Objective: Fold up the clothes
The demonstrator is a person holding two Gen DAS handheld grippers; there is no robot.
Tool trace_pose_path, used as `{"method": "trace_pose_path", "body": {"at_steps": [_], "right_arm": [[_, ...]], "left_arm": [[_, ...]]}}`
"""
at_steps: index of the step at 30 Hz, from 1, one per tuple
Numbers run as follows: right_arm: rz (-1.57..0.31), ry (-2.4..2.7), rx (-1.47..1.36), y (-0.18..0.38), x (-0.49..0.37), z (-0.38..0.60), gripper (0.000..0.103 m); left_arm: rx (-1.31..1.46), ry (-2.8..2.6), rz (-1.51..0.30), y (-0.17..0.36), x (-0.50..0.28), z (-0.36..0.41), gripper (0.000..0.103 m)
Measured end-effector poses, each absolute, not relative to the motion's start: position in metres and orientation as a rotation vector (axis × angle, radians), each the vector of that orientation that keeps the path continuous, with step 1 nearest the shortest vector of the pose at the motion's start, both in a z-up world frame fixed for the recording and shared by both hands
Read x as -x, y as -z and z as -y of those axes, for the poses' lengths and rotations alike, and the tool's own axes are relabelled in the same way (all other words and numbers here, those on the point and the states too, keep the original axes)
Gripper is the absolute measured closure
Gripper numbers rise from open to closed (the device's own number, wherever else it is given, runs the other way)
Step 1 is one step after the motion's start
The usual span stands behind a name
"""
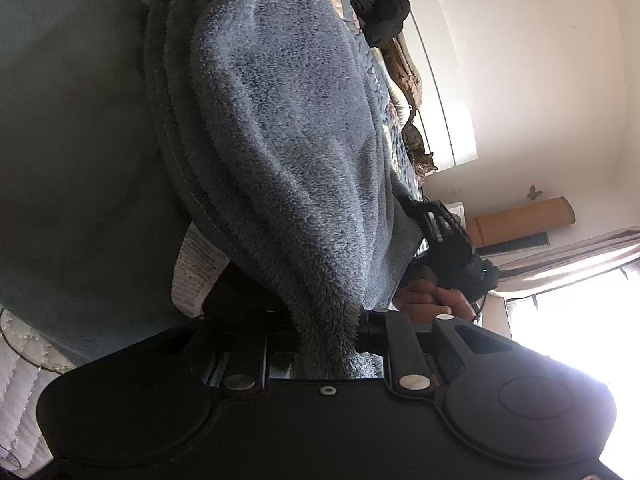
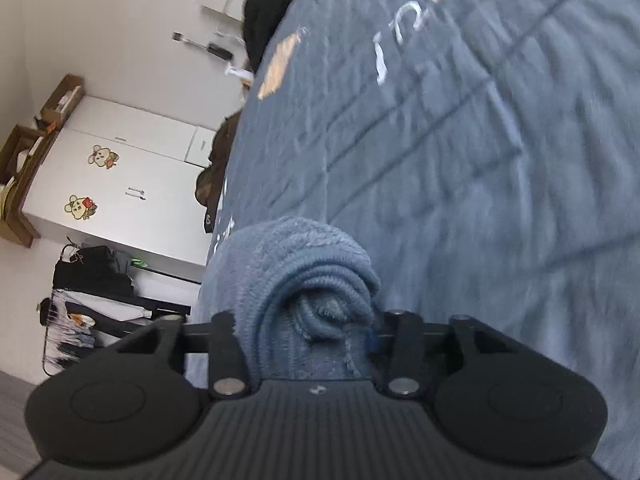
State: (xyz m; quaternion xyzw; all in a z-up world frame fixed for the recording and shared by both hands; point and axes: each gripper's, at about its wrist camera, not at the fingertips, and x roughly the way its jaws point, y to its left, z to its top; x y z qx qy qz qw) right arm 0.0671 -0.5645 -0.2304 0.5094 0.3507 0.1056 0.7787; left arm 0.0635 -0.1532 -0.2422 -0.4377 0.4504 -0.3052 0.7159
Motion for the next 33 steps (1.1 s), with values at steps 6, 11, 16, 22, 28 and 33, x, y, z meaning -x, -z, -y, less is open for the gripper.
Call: {"method": "trace_pose_path", "body": {"at_steps": [6, 11, 16, 22, 28, 33], "right_arm": [[-0.669, -0.216, -1.169, 0.187, -0.052, 0.569, 0.074], [-0.588, -0.183, -1.196, 0.141, -0.019, 0.574, 0.074], [-0.568, -0.12, -1.247, 0.106, 0.007, 0.575, 0.074], [-0.576, -0.037, -1.284, 0.055, -0.031, 0.583, 0.074], [-0.383, -0.044, -1.235, -0.037, -0.059, 0.591, 0.074], [-0.155, -0.113, -1.118, -0.085, -0.022, 0.604, 0.075]], "left_arm": [[0.977, 0.693, -0.976, 0.231, -0.067, 0.153, 0.084], [0.974, 0.734, -0.916, 0.195, -0.072, 0.141, 0.084], [0.893, 0.793, -0.877, 0.139, -0.08, 0.13, 0.084], [0.802, 0.774, -0.881, 0.073, -0.149, 0.147, 0.084], [0.737, 0.826, -0.764, -0.017, -0.219, 0.171, 0.084], [0.617, 0.976, -0.646, -0.073, -0.218, 0.189, 0.084]]}}
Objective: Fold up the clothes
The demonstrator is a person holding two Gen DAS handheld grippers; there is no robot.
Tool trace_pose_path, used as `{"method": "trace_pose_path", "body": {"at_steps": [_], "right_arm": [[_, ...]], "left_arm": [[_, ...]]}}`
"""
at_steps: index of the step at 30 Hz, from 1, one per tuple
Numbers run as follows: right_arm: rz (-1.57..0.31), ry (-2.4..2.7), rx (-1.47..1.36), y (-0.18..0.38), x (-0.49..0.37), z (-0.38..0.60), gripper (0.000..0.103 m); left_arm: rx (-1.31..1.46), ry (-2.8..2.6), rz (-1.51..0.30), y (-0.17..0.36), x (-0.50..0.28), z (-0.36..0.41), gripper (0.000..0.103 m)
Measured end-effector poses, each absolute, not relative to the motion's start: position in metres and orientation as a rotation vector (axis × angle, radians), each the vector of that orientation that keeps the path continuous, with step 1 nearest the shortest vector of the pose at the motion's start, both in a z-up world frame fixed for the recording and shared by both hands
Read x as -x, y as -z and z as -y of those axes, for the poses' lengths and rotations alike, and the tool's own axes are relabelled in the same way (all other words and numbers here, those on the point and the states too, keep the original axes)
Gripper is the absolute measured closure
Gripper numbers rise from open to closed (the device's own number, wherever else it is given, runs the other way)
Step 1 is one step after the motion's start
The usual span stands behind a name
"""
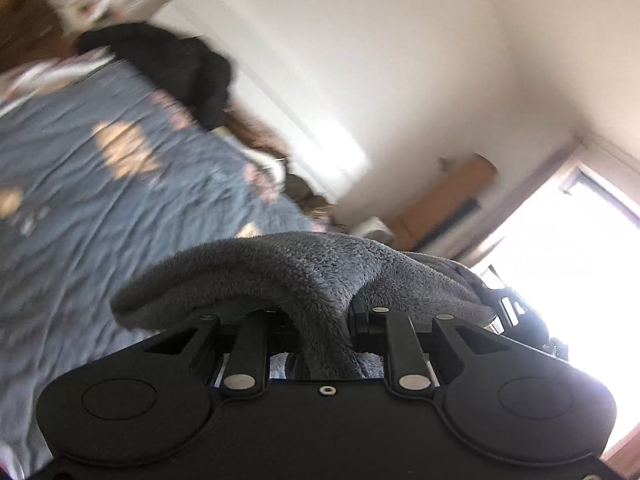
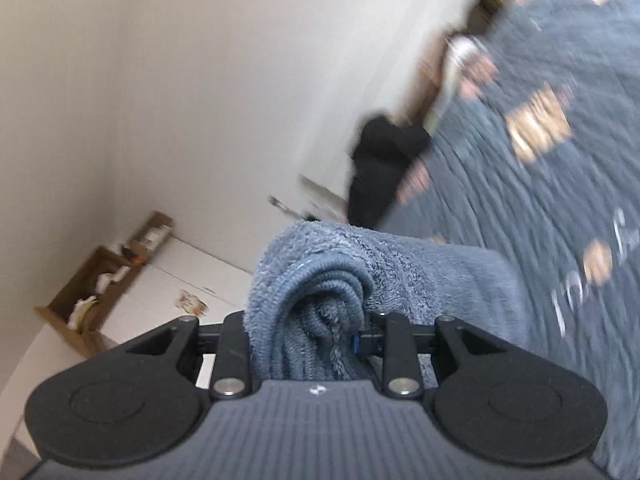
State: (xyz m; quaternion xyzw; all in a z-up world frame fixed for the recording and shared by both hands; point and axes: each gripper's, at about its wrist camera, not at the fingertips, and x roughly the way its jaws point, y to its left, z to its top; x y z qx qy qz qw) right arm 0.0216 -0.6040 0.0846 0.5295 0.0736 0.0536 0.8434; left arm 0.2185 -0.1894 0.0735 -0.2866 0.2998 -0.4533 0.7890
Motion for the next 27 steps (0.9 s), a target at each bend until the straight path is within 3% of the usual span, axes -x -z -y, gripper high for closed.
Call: {"method": "trace_pose_path", "body": {"at_steps": [5, 10, 13, 17, 19, 24, 27], "right_arm": [[-0.208, -0.045, -1.163, 0.0, 0.048, 0.604, 0.075], [-0.504, 0.191, -1.296, 0.15, 0.109, 0.589, 0.075], [-0.62, 0.29, -1.348, 0.212, 0.141, 0.577, 0.075], [-0.587, 0.274, -1.378, 0.23, 0.163, 0.575, 0.075], [-0.594, 0.26, -1.342, 0.231, 0.159, 0.576, 0.073], [-0.652, 0.251, -1.183, 0.216, 0.158, 0.587, 0.054], [-0.662, 0.311, -1.03, 0.183, 0.176, 0.589, 0.045]], "left_arm": [[0.56, 1.026, -0.759, -0.015, -0.183, 0.19, 0.084], [0.528, 0.887, -1.153, 0.146, -0.133, 0.188, 0.084], [0.544, 0.819, -1.288, 0.21, -0.103, 0.18, 0.084], [0.635, 0.817, -1.274, 0.23, -0.084, 0.166, 0.082], [0.611, 0.81, -1.28, 0.229, -0.083, 0.165, 0.076], [0.429, 0.755, -1.219, 0.198, -0.083, 0.15, 0.06], [0.221, 0.676, -1.111, 0.164, -0.067, 0.135, 0.06]]}}
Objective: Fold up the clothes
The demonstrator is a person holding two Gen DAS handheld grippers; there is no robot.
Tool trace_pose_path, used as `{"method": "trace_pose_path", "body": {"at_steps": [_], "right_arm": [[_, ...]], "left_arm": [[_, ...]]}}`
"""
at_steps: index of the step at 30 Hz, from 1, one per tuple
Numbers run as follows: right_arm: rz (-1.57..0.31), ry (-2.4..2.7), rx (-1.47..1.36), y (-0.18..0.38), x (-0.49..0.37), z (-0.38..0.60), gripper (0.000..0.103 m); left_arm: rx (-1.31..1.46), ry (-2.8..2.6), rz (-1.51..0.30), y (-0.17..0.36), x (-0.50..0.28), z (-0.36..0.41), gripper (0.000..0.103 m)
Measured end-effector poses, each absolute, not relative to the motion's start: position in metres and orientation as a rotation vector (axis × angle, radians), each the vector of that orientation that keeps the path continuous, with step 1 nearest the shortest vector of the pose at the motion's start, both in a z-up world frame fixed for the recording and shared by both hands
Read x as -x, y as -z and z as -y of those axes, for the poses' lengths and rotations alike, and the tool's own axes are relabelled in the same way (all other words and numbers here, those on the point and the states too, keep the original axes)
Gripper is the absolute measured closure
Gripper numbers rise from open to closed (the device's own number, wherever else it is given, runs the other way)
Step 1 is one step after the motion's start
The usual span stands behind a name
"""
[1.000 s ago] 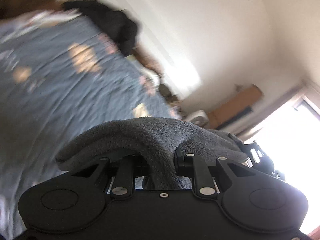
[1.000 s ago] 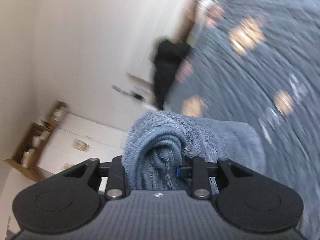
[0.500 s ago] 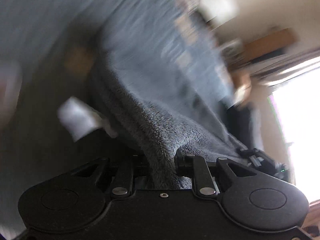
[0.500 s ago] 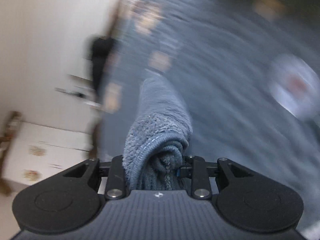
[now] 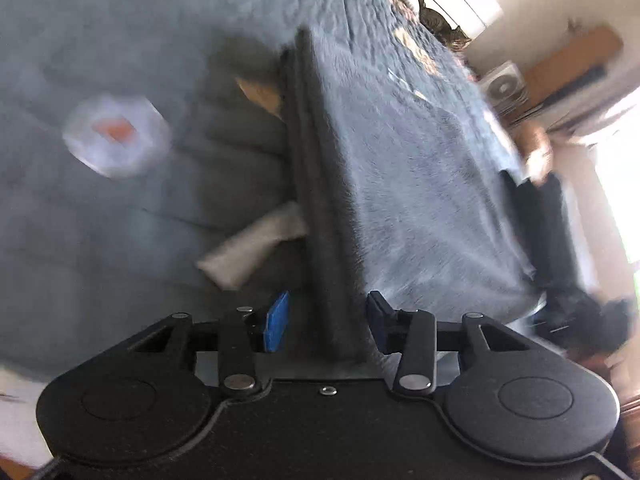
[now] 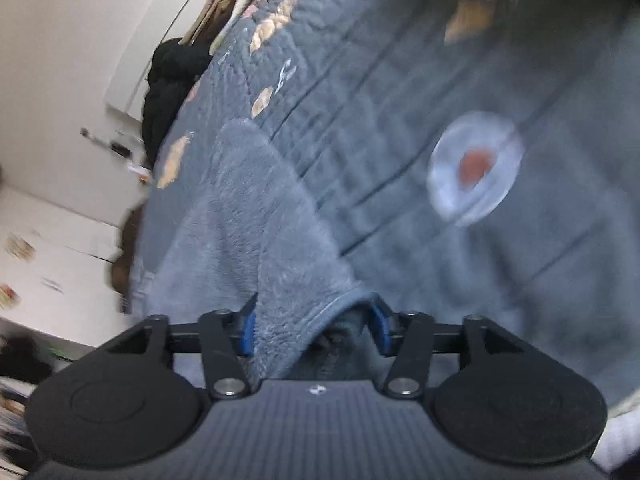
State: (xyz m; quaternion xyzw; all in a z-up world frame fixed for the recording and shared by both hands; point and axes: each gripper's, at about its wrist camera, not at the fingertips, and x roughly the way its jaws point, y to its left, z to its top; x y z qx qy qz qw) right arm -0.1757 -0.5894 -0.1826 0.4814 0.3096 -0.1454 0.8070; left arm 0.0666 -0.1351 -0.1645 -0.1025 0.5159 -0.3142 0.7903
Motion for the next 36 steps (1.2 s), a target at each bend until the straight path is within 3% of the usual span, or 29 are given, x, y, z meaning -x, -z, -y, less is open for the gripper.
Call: {"method": "trace_pose_path", "body": {"at_steps": [3, 7, 9, 13, 19, 28, 29, 30, 32, 36], "right_arm": [[-0.598, 0.346, -0.915, 0.151, 0.199, 0.596, 0.039], [-0.499, 0.258, -0.879, 0.122, 0.222, 0.594, 0.032], [-0.492, 0.196, -0.845, 0.116, 0.212, 0.582, 0.026], [-0.545, 0.097, -0.778, 0.121, 0.177, 0.552, 0.026], [-0.604, 0.036, -0.712, 0.14, 0.151, 0.515, 0.026], [-0.597, 0.032, -0.652, 0.144, 0.161, 0.497, 0.026], [-0.595, 0.028, -0.647, 0.143, 0.162, 0.495, 0.026], [-0.594, 0.026, -0.644, 0.144, 0.163, 0.494, 0.026], [-0.586, 0.026, -0.65, 0.146, 0.163, 0.494, 0.026], [-0.586, 0.073, -0.657, 0.156, 0.163, 0.502, 0.026]], "left_arm": [[-0.06, 0.627, -0.945, 0.136, -0.03, 0.144, 0.053], [-0.396, 0.613, -0.707, 0.111, 0.026, 0.175, 0.053], [-0.54, 0.623, -0.594, 0.12, 0.048, 0.194, 0.053], [-0.795, 0.633, -0.392, 0.15, 0.086, 0.236, 0.052], [-1.118, 0.607, -0.187, 0.201, 0.11, 0.267, 0.052], [-1.289, 0.605, -0.148, 0.223, 0.115, 0.273, 0.051], [-1.289, 0.599, -0.144, 0.223, 0.114, 0.273, 0.055], [-1.285, 0.596, -0.155, 0.223, 0.111, 0.274, 0.07], [-1.274, 0.587, -0.179, 0.22, 0.106, 0.275, 0.088], [-1.163, 0.566, -0.255, 0.202, 0.098, 0.264, 0.096]]}}
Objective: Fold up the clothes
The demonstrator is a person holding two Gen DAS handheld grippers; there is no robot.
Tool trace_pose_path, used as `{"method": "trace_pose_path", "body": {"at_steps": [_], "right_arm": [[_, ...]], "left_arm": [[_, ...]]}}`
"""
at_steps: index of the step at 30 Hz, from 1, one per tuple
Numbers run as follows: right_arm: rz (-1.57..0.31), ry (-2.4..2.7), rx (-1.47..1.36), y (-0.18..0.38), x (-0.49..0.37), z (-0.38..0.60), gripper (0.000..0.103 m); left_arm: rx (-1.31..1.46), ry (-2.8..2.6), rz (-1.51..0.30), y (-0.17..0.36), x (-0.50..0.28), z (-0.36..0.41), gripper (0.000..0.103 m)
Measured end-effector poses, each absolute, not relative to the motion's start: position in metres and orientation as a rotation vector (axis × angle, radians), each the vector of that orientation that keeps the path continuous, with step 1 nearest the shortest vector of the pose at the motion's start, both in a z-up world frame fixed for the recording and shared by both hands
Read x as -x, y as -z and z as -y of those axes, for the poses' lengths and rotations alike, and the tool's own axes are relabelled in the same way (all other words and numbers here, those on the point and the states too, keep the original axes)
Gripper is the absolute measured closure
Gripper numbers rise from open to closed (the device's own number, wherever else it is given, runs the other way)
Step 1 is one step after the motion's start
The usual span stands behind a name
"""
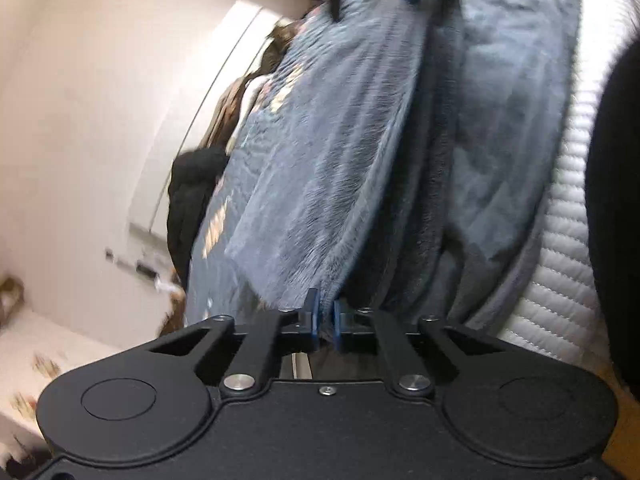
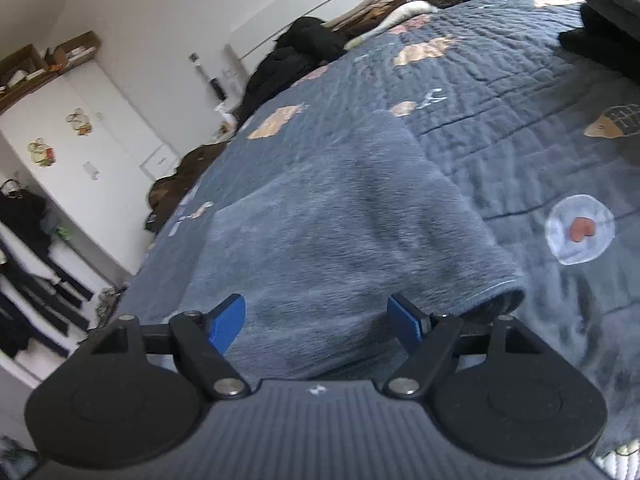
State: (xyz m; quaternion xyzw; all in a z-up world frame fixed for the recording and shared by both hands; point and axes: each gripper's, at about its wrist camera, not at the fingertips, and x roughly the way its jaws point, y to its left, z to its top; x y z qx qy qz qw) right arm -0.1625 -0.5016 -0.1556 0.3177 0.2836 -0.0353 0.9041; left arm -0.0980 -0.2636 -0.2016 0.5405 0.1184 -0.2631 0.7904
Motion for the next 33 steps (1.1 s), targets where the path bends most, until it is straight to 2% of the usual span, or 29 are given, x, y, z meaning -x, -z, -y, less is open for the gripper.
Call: {"method": "trace_pose_path", "body": {"at_steps": [3, 16, 17, 18, 20, 22, 23, 24, 29, 33], "right_arm": [[-0.596, 0.113, -0.693, 0.165, 0.161, 0.512, 0.026], [-0.558, -0.006, -0.681, 0.149, 0.17, 0.498, 0.025], [-0.561, -0.009, -0.685, 0.149, 0.169, 0.498, 0.025], [-0.566, -0.009, -0.691, 0.151, 0.167, 0.497, 0.025], [-0.57, 0.006, -0.696, 0.154, 0.164, 0.498, 0.025], [-0.589, 0.059, -0.699, 0.159, 0.163, 0.503, 0.025], [-0.604, 0.091, -0.702, 0.163, 0.162, 0.506, 0.025], [-0.62, 0.117, -0.711, 0.166, 0.161, 0.509, 0.025], [-0.656, 0.128, -0.774, 0.179, 0.161, 0.519, 0.025], [-0.654, 0.115, -0.781, 0.173, 0.166, 0.519, 0.025]], "left_arm": [[-1.075, 0.554, -0.317, 0.186, 0.092, 0.252, 0.096], [-1.14, 0.56, -0.259, 0.195, 0.114, 0.266, 0.092], [-1.154, 0.561, -0.249, 0.197, 0.115, 0.268, 0.085], [-1.168, 0.562, -0.238, 0.199, 0.115, 0.27, 0.074], [-1.202, 0.566, -0.212, 0.206, 0.115, 0.274, 0.066], [-1.211, 0.569, -0.244, 0.21, 0.11, 0.274, 0.072], [-1.204, 0.571, -0.273, 0.211, 0.107, 0.274, 0.087], [-1.185, 0.573, -0.305, 0.211, 0.103, 0.271, 0.091], [-1.096, 0.607, -0.389, 0.2, 0.1, 0.251, 0.091], [-0.872, 0.655, -0.48, 0.167, 0.094, 0.234, 0.083]]}}
